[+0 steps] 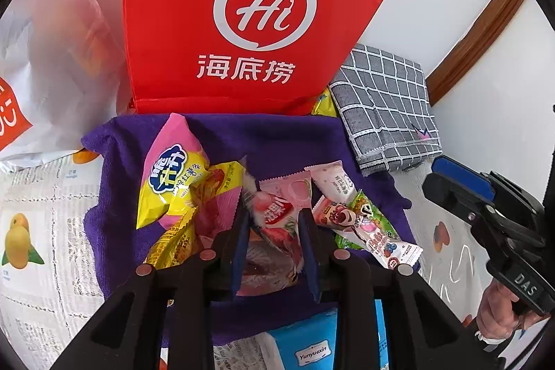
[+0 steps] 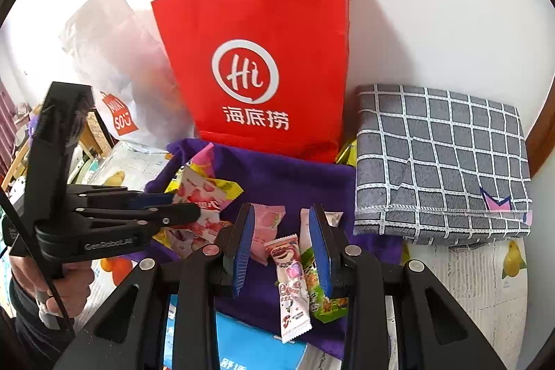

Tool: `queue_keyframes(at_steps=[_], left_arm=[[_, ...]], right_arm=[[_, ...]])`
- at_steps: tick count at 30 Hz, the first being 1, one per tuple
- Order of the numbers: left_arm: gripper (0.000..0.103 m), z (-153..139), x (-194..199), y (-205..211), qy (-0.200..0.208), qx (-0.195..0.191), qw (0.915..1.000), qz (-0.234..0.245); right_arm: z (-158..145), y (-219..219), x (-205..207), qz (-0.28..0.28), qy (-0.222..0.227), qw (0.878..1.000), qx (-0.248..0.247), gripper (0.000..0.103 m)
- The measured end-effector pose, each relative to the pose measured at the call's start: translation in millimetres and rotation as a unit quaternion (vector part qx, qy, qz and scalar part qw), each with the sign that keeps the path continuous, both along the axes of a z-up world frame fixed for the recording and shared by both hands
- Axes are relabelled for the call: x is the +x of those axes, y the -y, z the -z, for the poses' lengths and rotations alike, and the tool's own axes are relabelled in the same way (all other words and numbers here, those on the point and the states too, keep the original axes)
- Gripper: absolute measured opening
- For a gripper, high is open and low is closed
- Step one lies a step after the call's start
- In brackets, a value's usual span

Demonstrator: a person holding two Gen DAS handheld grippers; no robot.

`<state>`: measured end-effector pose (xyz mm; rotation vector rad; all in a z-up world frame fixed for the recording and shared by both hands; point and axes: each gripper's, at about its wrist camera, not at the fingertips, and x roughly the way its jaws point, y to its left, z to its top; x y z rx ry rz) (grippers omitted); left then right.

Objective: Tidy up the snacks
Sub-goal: 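Open the right tool to drop the Lotso packet while the left tool releases the strawberry bag, then move both open tools back toward the red and blue packets by the tissue pack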

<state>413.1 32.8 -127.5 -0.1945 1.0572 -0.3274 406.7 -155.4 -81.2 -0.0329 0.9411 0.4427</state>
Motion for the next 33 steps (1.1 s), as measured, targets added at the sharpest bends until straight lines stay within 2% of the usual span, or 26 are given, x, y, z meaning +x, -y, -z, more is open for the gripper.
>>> queue_keyframes(at_steps=[4, 8, 17, 22, 26, 33], left_arm=[[0.048, -8, -3, 0, 0.011, 0.008, 0.9999, 0.004], [0.051, -19, -8, 3, 0.03, 0.025, 0.9992, 0.011], [0.054, -41, -21, 0, 0.054, 0.025, 0.9981, 0.015], [0.055, -59, -36, -1, 0.07, 0.029, 0.9971, 0.012], [0.057, -68, -59, -5, 0.074, 0.014, 0.997, 0.014], [0.059, -69, -105, -17, 0.064, 0.009, 0.9979, 0.006]], right_arm=[[-12, -5, -11, -0.006, 0.014, 1.0, 0.004, 0.033], [-22, -10, -20, -0.009, 0.03, 0.999, 0.009, 0.033], [-41, -11, -45, 0.011, 0.065, 0.998, -0.003, 0.037], [-40, -7, -64, 0.03, 0.063, 0.997, -0.022, 0.037], [-41, -5, -87, 0.031, 0.053, 0.998, -0.015, 0.037], [-45, 0, -124, 0.035, 0.007, 0.999, 0.014, 0.037]])
